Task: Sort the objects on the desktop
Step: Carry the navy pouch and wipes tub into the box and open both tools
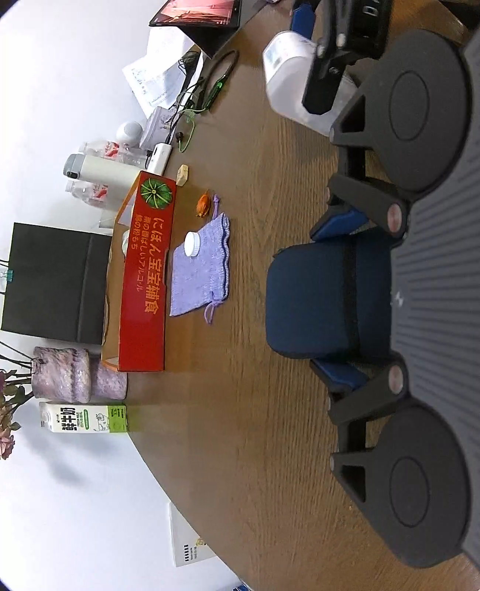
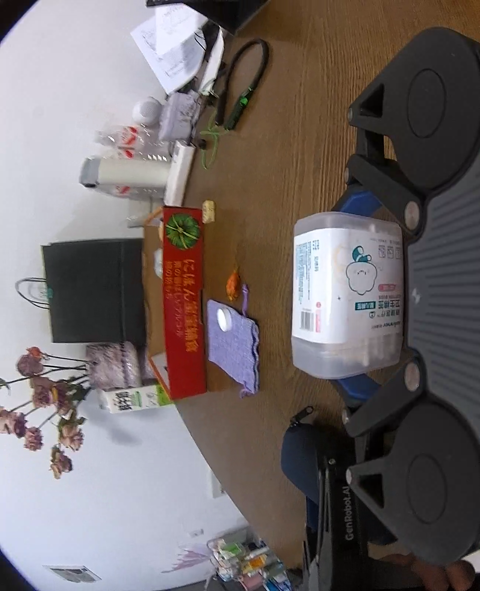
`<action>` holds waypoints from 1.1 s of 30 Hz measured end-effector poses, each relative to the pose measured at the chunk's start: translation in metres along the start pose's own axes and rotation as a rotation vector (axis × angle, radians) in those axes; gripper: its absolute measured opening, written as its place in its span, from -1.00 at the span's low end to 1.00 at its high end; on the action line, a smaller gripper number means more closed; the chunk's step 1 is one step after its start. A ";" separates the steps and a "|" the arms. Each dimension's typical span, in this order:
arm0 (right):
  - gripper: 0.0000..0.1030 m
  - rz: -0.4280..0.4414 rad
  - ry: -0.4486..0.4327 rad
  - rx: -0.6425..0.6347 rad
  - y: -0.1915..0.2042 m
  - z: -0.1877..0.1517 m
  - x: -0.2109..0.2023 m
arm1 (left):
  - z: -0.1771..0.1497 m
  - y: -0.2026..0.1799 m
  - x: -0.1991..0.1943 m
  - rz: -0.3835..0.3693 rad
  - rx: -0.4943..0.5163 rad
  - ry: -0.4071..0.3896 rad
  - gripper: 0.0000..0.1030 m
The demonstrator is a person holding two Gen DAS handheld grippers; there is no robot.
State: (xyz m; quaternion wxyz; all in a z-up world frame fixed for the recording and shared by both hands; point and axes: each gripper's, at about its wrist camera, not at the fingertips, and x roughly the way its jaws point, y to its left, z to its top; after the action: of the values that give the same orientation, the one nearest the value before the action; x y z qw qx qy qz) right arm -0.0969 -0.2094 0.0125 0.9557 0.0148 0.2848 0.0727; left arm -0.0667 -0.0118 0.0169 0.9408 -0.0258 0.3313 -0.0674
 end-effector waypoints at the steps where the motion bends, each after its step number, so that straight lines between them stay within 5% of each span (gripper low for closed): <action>1: 0.66 -0.011 -0.009 0.006 0.001 -0.003 -0.001 | 0.000 0.000 0.000 -0.005 0.003 0.000 0.38; 5: 0.61 -0.028 -0.042 0.006 0.008 -0.008 -0.001 | -0.002 0.002 0.001 -0.017 0.005 0.008 0.48; 9: 0.58 0.018 -0.029 0.025 0.005 0.004 0.002 | 0.001 0.002 -0.002 -0.029 0.007 -0.006 0.24; 13: 0.58 0.061 0.005 0.084 -0.008 0.025 0.008 | 0.014 0.005 -0.005 -0.024 -0.005 -0.044 0.21; 21: 0.58 0.105 -0.029 0.099 -0.034 0.113 0.042 | 0.106 0.026 0.012 -0.073 -0.058 -0.143 0.21; 26: 0.58 0.169 -0.025 0.070 -0.037 0.221 0.117 | 0.206 0.051 0.061 -0.072 -0.113 -0.156 0.21; 29: 0.58 0.185 0.062 0.026 -0.022 0.282 0.193 | 0.260 0.058 0.108 -0.051 -0.109 -0.127 0.21; 33: 0.58 0.142 0.294 0.005 -0.004 0.316 0.303 | 0.304 0.058 0.188 0.005 -0.091 -0.043 0.21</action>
State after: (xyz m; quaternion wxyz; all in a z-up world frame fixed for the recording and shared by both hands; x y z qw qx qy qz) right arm 0.3268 -0.1649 0.1130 0.8963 0.0264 0.4198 0.1407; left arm 0.2749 0.0193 0.1320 0.9457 -0.0693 0.3139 -0.0493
